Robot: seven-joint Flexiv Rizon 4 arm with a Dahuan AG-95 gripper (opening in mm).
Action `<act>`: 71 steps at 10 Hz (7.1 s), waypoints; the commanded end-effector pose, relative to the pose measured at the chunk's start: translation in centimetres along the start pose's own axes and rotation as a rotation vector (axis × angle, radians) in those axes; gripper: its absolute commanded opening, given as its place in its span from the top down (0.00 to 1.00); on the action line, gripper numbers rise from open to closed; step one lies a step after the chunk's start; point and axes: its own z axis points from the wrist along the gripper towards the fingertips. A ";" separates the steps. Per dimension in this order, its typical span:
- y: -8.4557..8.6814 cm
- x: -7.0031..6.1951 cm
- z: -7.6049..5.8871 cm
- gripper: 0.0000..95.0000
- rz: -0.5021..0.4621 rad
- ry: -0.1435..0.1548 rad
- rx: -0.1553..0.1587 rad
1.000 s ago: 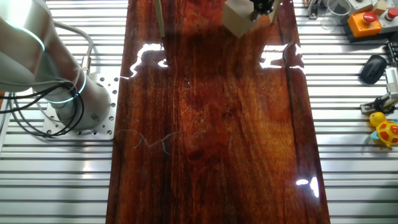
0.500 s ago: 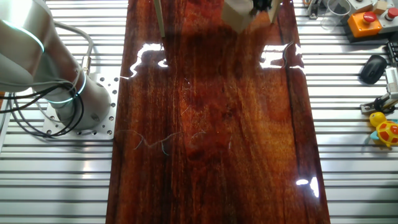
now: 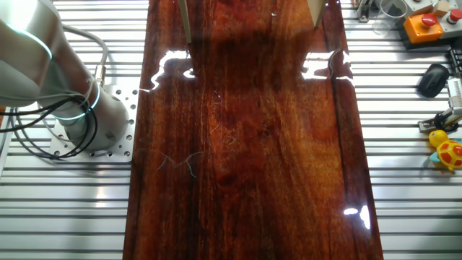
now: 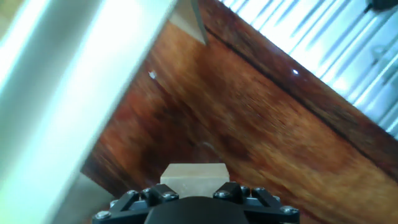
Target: Put the object on the shelf
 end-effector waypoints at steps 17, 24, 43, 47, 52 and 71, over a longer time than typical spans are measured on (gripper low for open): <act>7.7 -4.4 2.4 1.00 0.039 -0.037 -0.015; 11.2 -7.1 4.5 1.00 0.146 -0.045 -0.004; 11.8 -8.0 5.5 0.60 0.107 -0.019 0.029; 11.8 -8.0 5.5 0.40 0.102 -0.017 0.022; 12.4 -7.9 4.4 0.40 0.095 -0.013 0.004; 5.8 -2.1 0.8 1.00 -0.004 0.003 -0.001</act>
